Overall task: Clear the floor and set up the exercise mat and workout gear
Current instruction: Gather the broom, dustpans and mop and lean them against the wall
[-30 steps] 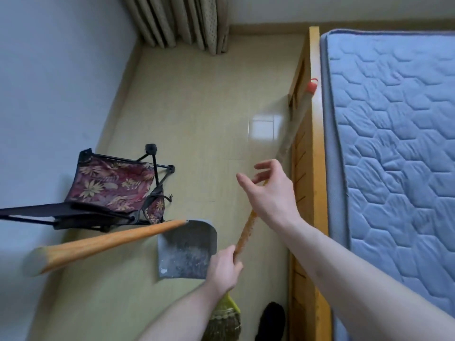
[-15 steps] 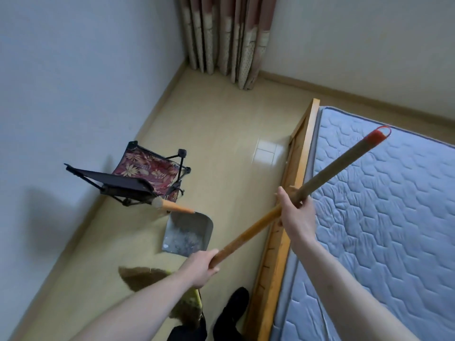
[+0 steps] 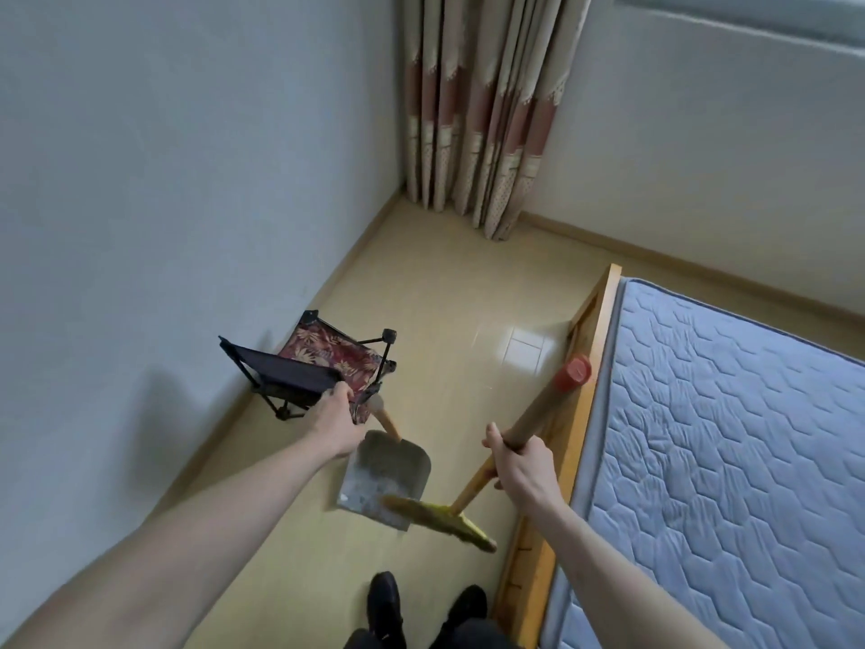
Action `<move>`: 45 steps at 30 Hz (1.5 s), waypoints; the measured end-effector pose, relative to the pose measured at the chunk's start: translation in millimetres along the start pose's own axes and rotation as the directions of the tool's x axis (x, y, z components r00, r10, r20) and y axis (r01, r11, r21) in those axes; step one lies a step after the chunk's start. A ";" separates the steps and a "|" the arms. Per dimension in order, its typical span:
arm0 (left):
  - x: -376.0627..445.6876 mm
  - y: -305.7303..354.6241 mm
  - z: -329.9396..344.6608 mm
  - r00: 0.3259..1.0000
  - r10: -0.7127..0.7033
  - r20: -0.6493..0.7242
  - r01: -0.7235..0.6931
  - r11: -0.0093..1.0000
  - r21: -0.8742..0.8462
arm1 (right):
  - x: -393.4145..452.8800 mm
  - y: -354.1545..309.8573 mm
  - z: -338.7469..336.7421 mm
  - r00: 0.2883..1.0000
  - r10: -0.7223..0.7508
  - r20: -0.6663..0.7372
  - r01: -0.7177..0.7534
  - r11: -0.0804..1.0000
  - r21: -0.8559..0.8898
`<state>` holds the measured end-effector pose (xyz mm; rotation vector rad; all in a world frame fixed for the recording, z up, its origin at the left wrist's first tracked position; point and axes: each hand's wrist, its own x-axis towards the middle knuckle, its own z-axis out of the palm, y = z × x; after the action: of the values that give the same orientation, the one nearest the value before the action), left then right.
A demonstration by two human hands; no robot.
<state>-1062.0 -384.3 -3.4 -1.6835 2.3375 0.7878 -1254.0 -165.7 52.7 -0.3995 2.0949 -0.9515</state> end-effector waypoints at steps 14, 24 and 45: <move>40.0 33.5 22.2 0.969 -0.050 0.240 -0.003 0.976 0.216 | 82.6 3.9 -30.8 0.992 0.007 0.126 0.014 0.987 -0.162; 52.2 49.4 59.7 0.975 -0.107 0.194 0.053 0.963 0.266 | 161.2 -15.5 -52.1 0.939 0.025 0.342 0.103 0.931 -0.349; -264.4 -153.6 27.4 0.773 -0.605 -0.189 0.550 0.789 -0.273 | -1.9 -80.6 180.8 0.588 -0.028 0.808 0.735 0.435 -0.520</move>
<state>-831.6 -184.9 33.9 -2.5591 1.7082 0.7138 -1117.2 -308.1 39.2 -1.6187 1.5229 0.1562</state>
